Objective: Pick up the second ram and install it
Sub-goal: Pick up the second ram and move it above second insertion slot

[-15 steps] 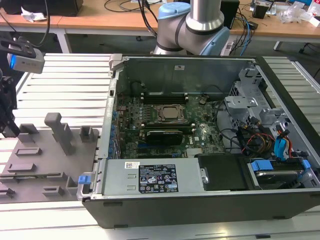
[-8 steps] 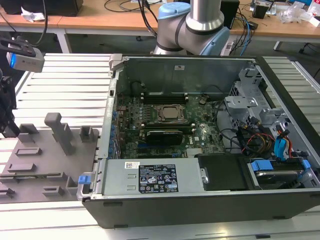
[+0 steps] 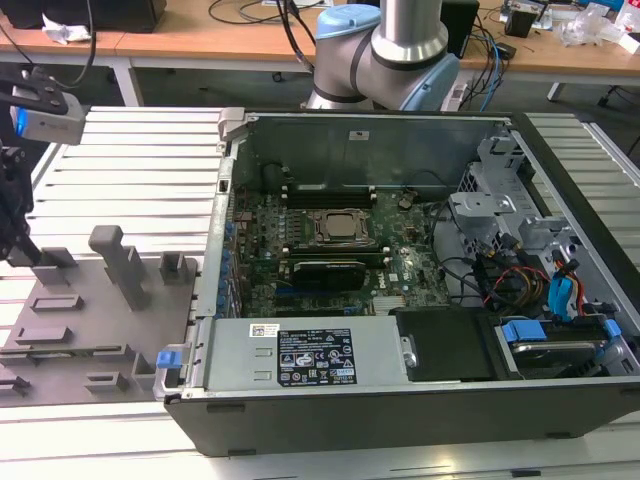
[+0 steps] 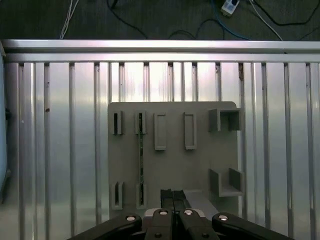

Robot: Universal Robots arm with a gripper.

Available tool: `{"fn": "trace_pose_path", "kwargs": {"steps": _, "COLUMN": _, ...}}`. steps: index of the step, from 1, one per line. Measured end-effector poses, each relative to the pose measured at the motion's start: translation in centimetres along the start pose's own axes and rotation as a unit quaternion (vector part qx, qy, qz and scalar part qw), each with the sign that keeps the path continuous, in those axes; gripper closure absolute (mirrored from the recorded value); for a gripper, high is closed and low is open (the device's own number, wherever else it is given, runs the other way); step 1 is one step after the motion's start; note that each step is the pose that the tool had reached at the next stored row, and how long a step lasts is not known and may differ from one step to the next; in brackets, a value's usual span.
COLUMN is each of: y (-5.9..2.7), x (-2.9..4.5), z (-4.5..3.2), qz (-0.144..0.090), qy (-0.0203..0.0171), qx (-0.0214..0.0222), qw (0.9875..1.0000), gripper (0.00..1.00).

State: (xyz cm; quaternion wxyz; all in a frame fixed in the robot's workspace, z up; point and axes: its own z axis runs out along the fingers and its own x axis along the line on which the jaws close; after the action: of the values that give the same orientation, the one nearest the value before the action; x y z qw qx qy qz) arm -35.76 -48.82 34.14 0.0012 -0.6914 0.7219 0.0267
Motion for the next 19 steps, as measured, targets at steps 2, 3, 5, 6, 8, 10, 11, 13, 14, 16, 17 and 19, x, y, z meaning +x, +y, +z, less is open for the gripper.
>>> {"fn": "trace_pose_path", "kwargs": {"steps": 2, "y": 0.00, "x": 0.00, "z": 0.01, "qz": 0.008, "qy": 0.0003, "qx": 0.0003, "qw": 1.0000, "gripper": 0.89}}
{"fn": "trace_pose_path", "kwargs": {"steps": 3, "y": 0.00, "x": 0.00, "z": 0.01, "qz": 0.009, "qy": 0.0003, "qx": 0.0003, "qw": 1.0000, "gripper": 0.89}}
{"fn": "trace_pose_path", "kwargs": {"steps": 5, "y": 0.00, "x": 0.00, "z": 0.01, "qz": 0.009, "qy": 0.0003, "qx": 0.0003, "qw": 1.0000, "gripper": 0.83}}
{"fn": "trace_pose_path", "kwargs": {"steps": 6, "y": 0.00, "x": 0.00, "z": 0.01, "qz": 0.009, "qy": 0.0003, "qx": 0.0003, "qw": 1.0000, "gripper": 0.76}}
{"fn": "trace_pose_path", "kwargs": {"steps": 8, "y": 0.00, "x": 0.00, "z": 0.01, "qz": 0.009, "qy": 0.0003, "qx": 0.0003, "qw": 1.0000, "gripper": 0.70}}
{"fn": "trace_pose_path", "kwargs": {"steps": 10, "y": -0.01, "x": 0.02, "z": 0.06, "qz": 0.009, "qy": 0.0014, "qx": 0.0004, "qw": 1.0000, "gripper": 0.70}}
{"fn": "trace_pose_path", "kwargs": {"steps": 11, "y": -0.01, "x": 0.03, "z": 0.24, "qz": 0.009, "qy": 0.0020, "qx": 0.0004, "qw": 1.0000, "gripper": 0.70}}
{"fn": "trace_pose_path", "kwargs": {"steps": 13, "y": -0.04, "x": 0.10, "z": 1.26, "qz": 0.009, "qy": 0.0021, "qx": 0.0004, "qw": 1.0000, "gripper": 0.70}}
{"fn": "trace_pose_path", "kwargs": {"steps": 14, "y": -0.07, "x": 0.12, "z": 1.96, "qz": 0.009, "qy": 0.0020, "qx": 0.0004, "qw": 1.0000, "gripper": 0.70}}
{"fn": "trace_pose_path", "kwargs": {"steps": 16, "y": -0.08, "x": 0.13, "z": 2.10, "qz": 0.009, "qy": 0.0021, "qx": 0.0004, "qw": 1.0000, "gripper": 0.70}}
{"fn": "trace_pose_path", "kwargs": {"steps": 17, "y": -0.08, "x": 0.13, "z": 2.21, "qz": 0.009, "qy": 0.0020, "qx": 0.0004, "qw": 1.0000, "gripper": 0.70}}
{"fn": "trace_pose_path", "kwargs": {"steps": 19, "y": -0.09, "x": 0.14, "z": 2.42, "qz": 0.009, "qy": 0.0021, "qx": 0.0004, "qw": 1.0000, "gripper": 0.70}}
